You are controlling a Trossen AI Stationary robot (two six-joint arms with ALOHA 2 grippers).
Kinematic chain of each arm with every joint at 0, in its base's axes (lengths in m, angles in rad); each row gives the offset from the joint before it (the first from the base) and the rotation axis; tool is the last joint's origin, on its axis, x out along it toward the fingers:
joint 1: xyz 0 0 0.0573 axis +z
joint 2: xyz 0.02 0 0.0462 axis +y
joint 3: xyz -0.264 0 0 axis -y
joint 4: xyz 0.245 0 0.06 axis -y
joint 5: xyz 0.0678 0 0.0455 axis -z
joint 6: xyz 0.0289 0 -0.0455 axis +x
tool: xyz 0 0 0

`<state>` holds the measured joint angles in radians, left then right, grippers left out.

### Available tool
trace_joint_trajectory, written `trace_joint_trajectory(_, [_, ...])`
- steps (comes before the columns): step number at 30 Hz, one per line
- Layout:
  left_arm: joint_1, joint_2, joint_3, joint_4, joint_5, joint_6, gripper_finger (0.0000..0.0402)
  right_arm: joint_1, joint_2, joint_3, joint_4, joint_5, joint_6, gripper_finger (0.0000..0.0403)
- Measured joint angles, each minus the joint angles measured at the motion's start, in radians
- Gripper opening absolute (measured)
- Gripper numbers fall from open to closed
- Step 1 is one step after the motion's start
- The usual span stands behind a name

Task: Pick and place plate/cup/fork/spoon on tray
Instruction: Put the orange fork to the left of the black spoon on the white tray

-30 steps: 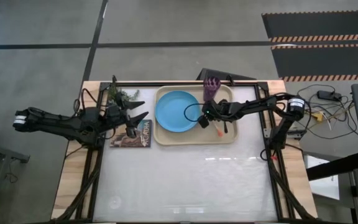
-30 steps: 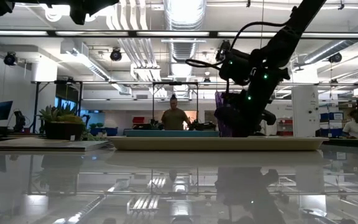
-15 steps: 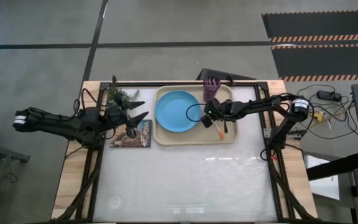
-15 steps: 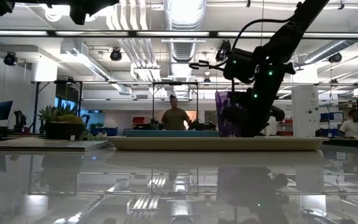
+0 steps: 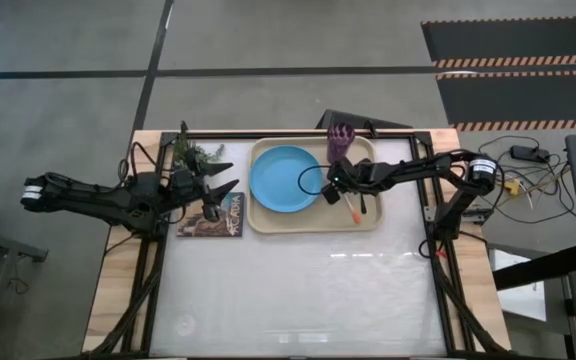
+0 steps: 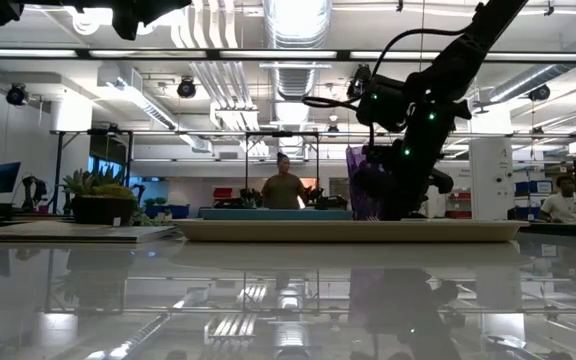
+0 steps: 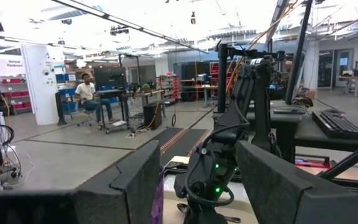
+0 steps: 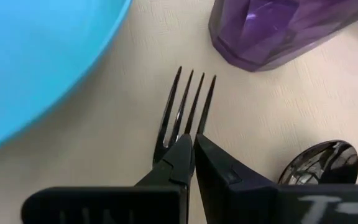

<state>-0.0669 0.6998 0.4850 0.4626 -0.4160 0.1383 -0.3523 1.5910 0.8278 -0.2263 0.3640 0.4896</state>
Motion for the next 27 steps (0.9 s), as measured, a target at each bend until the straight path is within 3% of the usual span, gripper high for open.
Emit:
trace_joint_trajectory(14, [0.0, -0.001, 0.0, -0.001, 0.0, 0.0, 0.0196, -0.008, 0.042, -0.002, -0.021, 0.082, 0.034, 0.0011])
trace_joint_trajectory(27, [0.0, -0.001, 0.0, 0.0, 0.0, 0.0, 0.0196, -0.008, 0.024, 0.016, -0.137, 0.085, 0.086, 0.0011])
